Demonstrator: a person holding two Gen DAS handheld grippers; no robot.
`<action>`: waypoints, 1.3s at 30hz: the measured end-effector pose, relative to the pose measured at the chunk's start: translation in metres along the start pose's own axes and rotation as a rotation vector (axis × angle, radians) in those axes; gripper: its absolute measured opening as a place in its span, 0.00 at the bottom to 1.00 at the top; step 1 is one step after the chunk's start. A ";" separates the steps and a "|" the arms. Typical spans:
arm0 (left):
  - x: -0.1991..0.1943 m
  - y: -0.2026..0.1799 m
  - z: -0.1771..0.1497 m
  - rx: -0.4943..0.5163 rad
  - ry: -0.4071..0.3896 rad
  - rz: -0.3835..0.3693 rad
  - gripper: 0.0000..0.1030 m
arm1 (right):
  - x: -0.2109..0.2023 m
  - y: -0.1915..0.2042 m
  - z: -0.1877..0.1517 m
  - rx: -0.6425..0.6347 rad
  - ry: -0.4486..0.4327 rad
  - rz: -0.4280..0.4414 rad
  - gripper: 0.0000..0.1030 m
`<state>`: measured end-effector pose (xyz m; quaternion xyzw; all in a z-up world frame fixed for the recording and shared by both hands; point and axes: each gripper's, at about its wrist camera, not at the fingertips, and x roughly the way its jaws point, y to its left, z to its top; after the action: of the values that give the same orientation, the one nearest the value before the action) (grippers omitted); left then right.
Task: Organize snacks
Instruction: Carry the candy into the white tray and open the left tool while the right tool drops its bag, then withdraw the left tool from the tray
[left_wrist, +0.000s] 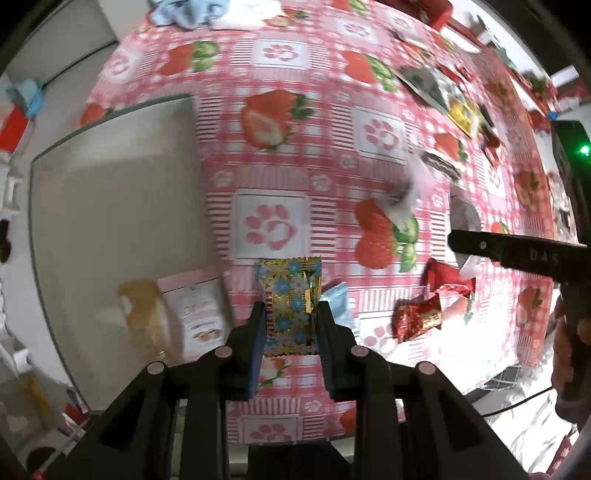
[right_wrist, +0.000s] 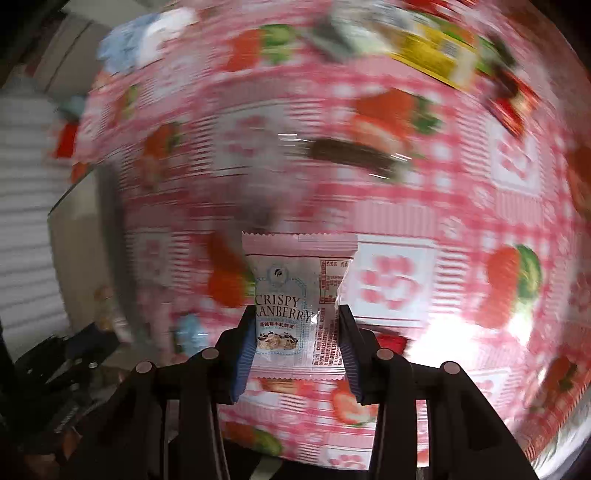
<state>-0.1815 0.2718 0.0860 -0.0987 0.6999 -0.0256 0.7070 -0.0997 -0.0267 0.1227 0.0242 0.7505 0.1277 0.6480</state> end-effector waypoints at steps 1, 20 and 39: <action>-0.002 0.006 -0.002 -0.011 -0.003 0.002 0.28 | 0.003 0.016 0.002 -0.022 0.002 0.007 0.42; -0.005 0.122 -0.046 -0.213 0.008 0.040 0.28 | 0.086 0.173 0.017 -0.356 0.107 0.106 0.42; 0.018 0.135 -0.047 -0.179 0.057 0.055 0.72 | 0.121 0.200 0.019 -0.343 0.160 0.074 0.51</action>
<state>-0.2412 0.3959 0.0446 -0.1414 0.7217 0.0536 0.6755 -0.1264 0.1936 0.0475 -0.0695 0.7656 0.2789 0.5756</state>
